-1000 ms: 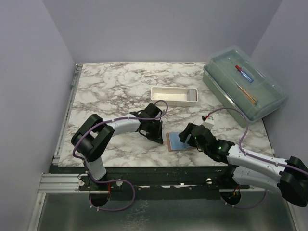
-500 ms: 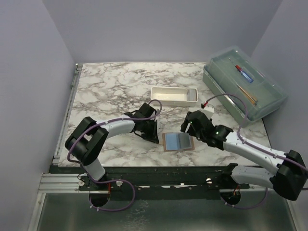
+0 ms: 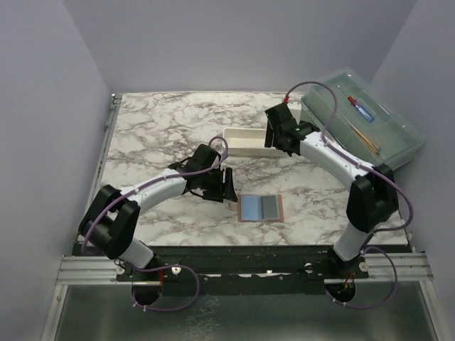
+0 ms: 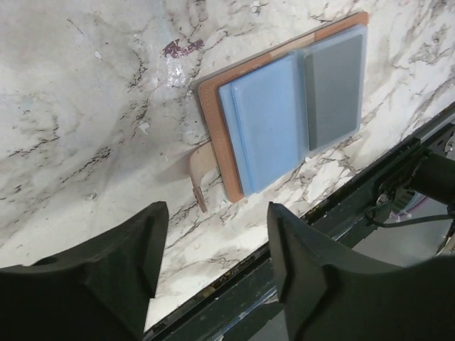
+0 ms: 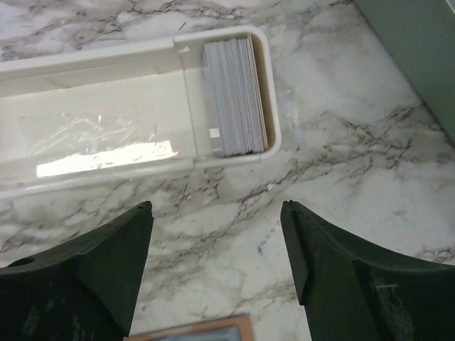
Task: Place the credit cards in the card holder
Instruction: Pick up the credit card from the storage box.
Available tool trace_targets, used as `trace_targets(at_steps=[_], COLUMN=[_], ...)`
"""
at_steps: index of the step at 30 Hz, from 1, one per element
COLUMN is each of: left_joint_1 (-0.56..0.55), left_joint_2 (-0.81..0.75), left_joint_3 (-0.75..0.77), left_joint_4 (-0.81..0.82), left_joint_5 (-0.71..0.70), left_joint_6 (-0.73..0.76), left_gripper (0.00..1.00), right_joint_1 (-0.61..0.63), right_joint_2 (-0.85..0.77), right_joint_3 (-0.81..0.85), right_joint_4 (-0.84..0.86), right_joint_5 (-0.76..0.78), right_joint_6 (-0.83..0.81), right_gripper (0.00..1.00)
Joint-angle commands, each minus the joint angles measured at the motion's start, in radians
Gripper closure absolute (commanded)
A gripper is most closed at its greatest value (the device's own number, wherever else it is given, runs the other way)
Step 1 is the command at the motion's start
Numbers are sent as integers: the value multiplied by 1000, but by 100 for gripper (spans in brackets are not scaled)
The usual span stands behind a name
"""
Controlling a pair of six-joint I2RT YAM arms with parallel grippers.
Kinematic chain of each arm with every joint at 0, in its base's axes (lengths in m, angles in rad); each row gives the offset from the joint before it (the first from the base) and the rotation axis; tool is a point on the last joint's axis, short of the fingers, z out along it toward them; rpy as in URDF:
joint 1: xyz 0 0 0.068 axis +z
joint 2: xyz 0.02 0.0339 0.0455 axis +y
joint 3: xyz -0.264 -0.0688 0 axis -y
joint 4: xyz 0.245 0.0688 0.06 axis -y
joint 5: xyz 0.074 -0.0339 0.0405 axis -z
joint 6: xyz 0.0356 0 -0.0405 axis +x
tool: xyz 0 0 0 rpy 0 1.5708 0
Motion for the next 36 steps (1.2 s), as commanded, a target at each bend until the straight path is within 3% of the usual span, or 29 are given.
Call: trace_targets(at_steps=[1,12,19,36], left_joint_1=[11,11,11,11], left_joint_2=[-65,-114,-120,-114], left_joint_3=[-4,-7,-15,-7], left_joint_4=[-29,-29,-30,-29], left_joint_5=[25,50,35,36], left_joint_6=[17,22,32,41], left_gripper=[33,29,28,28], right_joint_1=[-14,-29,-36,-58], right_joint_2=[188,509,544,540], right_joint_3=[156,448,453,458], right_joint_4=[-135,-155,-157,-147], right_joint_5=[157,257,275,244], right_joint_6=[-131,-254,-271,-306], right_gripper=[20,18,22,50])
